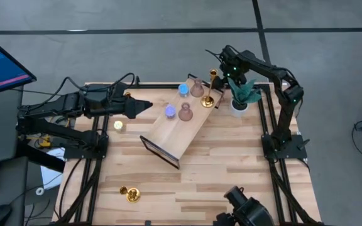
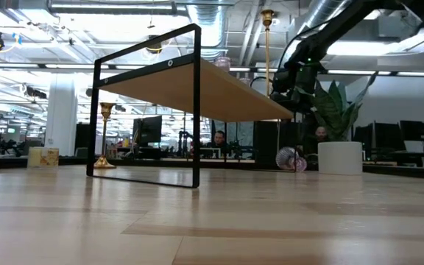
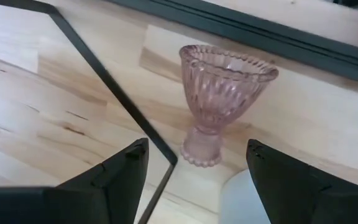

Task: Pick & Place candle stick holders
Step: Put the glass candle holder on the shelf

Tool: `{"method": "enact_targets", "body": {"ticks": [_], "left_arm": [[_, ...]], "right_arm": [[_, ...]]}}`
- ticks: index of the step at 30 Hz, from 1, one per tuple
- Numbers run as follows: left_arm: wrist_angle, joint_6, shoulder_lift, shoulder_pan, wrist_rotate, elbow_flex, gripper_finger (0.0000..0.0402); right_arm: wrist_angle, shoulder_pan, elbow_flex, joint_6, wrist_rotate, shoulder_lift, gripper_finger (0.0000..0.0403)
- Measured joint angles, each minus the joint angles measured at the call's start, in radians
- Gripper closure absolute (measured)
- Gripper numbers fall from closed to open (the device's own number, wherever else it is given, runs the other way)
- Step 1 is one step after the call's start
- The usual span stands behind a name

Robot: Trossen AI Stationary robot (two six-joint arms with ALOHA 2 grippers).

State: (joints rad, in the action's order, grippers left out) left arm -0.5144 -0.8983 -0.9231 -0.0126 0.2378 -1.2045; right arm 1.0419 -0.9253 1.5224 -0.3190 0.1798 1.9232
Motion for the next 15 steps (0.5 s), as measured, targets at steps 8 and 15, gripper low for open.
{"method": "enact_targets", "body": {"ticks": [8, 15], "left_arm": [[0.007, 0.000, 0.000, 0.000, 0.005, 0.000, 0.0202], [0.008, 0.000, 0.000, 0.000, 0.005, 0.000, 0.0202]], "right_arm": [[-0.014, -0.025, -0.010, -0.023, 0.044, 0.005, 0.0143], [-0.027, -0.016, -0.051, -0.015, -0.014, 0.007, 0.0143]]}}
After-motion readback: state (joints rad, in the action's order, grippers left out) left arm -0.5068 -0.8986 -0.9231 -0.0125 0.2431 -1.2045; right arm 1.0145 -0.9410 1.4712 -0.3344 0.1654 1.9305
